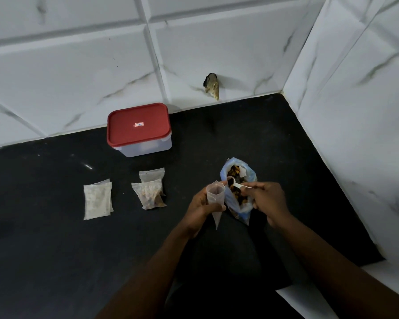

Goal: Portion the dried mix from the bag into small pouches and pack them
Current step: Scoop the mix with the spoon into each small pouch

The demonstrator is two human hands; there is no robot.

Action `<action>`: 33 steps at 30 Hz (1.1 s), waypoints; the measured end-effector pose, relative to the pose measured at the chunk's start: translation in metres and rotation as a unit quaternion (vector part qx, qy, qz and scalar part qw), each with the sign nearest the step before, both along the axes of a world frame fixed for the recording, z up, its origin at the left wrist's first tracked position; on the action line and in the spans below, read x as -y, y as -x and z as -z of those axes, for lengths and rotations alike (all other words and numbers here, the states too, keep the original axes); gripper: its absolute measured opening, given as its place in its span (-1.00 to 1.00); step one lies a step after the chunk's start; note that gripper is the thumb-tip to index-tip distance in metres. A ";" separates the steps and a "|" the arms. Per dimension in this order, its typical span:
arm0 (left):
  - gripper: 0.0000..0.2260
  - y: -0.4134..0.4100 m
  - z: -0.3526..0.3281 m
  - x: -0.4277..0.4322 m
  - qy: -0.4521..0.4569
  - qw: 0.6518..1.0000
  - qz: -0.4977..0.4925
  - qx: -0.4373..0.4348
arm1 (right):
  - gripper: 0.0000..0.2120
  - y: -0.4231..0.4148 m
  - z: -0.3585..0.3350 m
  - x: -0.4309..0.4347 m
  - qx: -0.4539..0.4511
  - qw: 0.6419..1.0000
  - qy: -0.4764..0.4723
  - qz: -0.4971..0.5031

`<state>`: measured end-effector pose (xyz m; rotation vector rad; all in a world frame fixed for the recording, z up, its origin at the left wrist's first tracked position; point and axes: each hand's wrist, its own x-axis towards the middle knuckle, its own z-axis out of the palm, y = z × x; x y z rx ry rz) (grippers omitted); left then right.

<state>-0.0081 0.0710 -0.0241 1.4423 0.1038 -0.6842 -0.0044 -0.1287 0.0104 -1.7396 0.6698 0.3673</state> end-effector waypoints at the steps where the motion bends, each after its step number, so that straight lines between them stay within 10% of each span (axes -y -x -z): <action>1: -0.39 0.000 0.000 -0.001 -0.003 1.000 0.002 -0.001 | -0.88 0.000 0.000 -0.002 -0.007 1.000 -0.010 0.016; 33: -0.48 0.001 -0.007 -0.016 -0.158 0.972 -0.017 0.171 | -0.77 0.021 -0.035 0.017 -0.011 0.977 -0.210 -0.038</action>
